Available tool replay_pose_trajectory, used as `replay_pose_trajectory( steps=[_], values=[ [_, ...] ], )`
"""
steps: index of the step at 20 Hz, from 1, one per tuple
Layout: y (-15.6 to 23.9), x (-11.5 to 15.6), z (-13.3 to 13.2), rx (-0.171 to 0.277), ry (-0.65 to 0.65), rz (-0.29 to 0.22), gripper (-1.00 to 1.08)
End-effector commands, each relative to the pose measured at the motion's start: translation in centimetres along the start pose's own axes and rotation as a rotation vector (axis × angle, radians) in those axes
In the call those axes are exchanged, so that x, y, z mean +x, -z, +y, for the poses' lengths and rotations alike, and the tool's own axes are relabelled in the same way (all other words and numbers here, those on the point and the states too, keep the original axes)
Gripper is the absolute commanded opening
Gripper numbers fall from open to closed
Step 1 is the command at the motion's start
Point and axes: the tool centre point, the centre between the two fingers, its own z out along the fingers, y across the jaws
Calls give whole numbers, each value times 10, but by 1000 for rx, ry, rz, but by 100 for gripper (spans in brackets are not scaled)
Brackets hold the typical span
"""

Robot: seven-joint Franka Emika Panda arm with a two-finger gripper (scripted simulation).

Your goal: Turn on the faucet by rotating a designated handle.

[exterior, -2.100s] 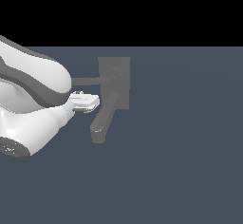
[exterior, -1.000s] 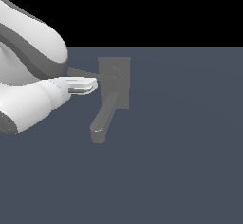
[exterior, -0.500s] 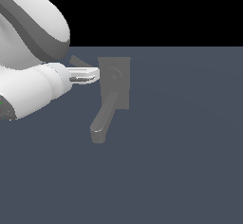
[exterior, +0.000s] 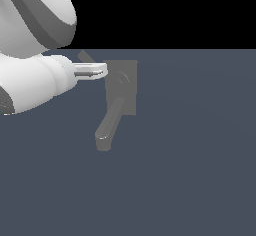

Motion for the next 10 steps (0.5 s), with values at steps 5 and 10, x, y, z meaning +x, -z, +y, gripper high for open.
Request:
replay_pose_trajectory(
  steps=[5, 10],
  values=[
    [-1, -18, -15, 0, -3, -6, -100],
    [-1, -32, -27, -1, -5, -10, -100]
  ],
)
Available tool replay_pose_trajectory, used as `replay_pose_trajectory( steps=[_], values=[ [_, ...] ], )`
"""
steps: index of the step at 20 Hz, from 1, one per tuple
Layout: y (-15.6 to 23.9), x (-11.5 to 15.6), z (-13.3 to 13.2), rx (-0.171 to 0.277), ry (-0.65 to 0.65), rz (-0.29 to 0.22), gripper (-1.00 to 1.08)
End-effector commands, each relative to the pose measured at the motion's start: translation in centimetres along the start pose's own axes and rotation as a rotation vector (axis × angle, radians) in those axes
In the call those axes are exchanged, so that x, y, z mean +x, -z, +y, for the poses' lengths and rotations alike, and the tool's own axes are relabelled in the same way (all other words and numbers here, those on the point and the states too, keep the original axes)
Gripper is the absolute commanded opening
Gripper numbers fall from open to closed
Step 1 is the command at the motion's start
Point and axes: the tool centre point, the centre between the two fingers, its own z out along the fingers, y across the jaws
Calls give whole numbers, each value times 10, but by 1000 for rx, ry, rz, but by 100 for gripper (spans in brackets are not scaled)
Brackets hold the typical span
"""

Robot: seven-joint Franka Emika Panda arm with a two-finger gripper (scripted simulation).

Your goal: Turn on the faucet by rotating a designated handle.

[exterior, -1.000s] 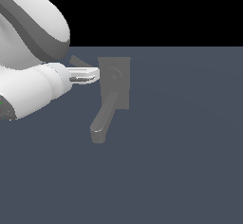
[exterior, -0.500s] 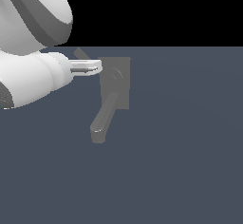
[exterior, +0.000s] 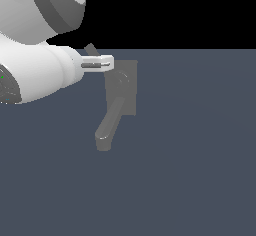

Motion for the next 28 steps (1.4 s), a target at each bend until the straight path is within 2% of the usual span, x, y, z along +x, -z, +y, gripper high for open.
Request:
replay_pose_trajectory(
  steps=[1, 9, 10, 11, 28],
  values=[
    [-4, -16, -7, 2, -7, -18, -100],
    [-4, -39, -27, 0, -10, -25, -100],
    [-4, -39, -27, 0, -10, -25, -100],
    [2, -20, -24, 0, -1, 6, -100],
    [-3, -48, -85, -1, -9, -20, -100]
  ],
)
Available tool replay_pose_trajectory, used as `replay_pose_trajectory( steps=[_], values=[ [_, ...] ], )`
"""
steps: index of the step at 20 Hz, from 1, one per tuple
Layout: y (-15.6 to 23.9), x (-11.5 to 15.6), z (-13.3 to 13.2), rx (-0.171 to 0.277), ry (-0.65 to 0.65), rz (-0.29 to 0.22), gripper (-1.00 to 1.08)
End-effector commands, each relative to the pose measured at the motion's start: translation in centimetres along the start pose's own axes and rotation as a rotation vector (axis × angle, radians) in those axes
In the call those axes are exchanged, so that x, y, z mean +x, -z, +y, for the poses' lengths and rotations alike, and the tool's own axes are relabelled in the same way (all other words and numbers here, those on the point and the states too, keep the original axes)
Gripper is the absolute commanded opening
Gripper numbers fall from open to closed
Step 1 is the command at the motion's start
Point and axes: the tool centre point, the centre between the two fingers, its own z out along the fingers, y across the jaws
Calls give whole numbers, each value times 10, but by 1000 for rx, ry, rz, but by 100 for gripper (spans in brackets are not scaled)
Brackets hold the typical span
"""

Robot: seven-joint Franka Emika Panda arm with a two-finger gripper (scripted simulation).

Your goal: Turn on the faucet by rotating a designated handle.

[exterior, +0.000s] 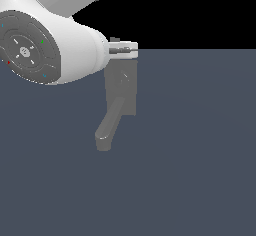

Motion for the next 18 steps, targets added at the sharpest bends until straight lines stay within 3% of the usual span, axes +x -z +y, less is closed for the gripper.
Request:
replay_pose_trajectory(
  steps=[1, 3, 4, 18],
  values=[
    [-9, -21, -21, 20, -9, -38, -100],
    [-10, -23, -25, 20, -9, -40, -100],
    [-1, -3, -8, -1, -2, -3, -100],
    [-7, -3, -70, 14, -8, -31, -100]
  ],
)
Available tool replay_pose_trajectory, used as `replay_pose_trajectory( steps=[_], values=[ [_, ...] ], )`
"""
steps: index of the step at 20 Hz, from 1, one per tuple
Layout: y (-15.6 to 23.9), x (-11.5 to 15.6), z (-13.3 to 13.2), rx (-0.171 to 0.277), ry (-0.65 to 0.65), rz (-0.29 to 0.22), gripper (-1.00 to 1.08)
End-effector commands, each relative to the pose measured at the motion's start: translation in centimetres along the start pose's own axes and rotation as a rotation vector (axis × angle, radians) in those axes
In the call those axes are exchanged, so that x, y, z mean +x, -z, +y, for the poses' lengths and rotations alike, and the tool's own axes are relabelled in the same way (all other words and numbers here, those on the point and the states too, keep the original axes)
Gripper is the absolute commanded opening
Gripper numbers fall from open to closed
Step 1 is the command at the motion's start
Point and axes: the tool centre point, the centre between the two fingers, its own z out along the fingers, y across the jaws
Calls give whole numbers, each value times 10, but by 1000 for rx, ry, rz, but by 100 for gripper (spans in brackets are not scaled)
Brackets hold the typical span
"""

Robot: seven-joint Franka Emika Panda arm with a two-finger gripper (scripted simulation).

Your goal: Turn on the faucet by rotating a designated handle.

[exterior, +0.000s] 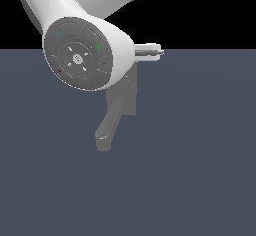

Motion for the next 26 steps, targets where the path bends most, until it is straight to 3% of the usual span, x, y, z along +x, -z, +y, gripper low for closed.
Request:
replay_pose_trajectory(
  steps=[1, 6, 7, 26],
  values=[
    [-7, -7, -18, 14, -3, -20, -100],
    [-9, -7, -36, 19, -4, -29, -100],
    [0, 6, -25, 12, -6, 0, -100],
    [-8, 37, -76, 18, -5, -25, -100]
  ],
)
